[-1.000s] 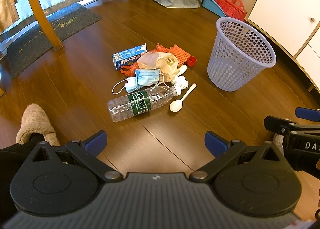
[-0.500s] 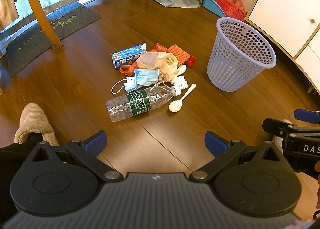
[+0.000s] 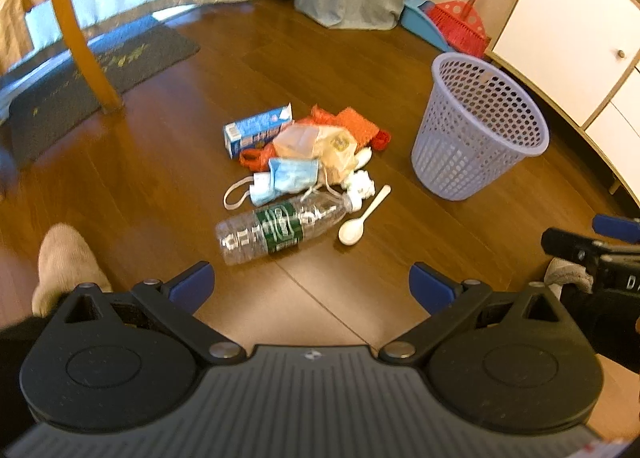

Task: Collect trash
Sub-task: 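Move both tools toward the trash pile and the lavender wastebasket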

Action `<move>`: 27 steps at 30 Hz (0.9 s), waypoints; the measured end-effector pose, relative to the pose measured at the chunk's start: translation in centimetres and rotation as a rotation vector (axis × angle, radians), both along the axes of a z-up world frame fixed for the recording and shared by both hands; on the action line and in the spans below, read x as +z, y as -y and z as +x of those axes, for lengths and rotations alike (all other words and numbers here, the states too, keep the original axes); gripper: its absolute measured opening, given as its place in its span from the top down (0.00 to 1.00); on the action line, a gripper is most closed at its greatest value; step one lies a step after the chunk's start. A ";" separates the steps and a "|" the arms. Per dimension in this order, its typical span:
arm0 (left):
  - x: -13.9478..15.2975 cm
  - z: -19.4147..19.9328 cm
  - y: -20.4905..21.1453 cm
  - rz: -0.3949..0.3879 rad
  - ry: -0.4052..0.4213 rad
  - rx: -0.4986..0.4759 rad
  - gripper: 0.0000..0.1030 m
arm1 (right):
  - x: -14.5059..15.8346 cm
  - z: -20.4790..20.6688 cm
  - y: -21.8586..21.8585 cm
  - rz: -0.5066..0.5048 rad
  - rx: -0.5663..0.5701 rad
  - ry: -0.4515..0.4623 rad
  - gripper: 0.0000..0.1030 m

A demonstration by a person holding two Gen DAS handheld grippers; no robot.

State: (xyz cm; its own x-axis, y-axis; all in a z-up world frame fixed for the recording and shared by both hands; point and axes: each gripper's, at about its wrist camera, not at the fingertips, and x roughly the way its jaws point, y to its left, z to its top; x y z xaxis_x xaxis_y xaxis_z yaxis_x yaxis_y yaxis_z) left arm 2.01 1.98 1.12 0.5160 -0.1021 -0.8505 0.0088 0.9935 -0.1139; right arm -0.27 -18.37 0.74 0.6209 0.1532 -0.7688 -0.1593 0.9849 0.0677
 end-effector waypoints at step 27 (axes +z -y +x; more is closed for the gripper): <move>1.3 13.0 -0.4 -0.003 0.073 -0.381 0.01 | 0.0 10.5 2.3 -0.217 0.331 0.086 0.27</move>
State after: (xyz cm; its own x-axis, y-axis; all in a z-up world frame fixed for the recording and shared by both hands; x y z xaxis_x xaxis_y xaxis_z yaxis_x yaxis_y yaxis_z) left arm 15.01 2.41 2.46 0.4996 -0.3001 -0.8126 0.3851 0.9172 -0.1020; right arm 10.20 -20.70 0.76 0.6288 0.1954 -0.7526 -0.4662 0.8694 -0.1638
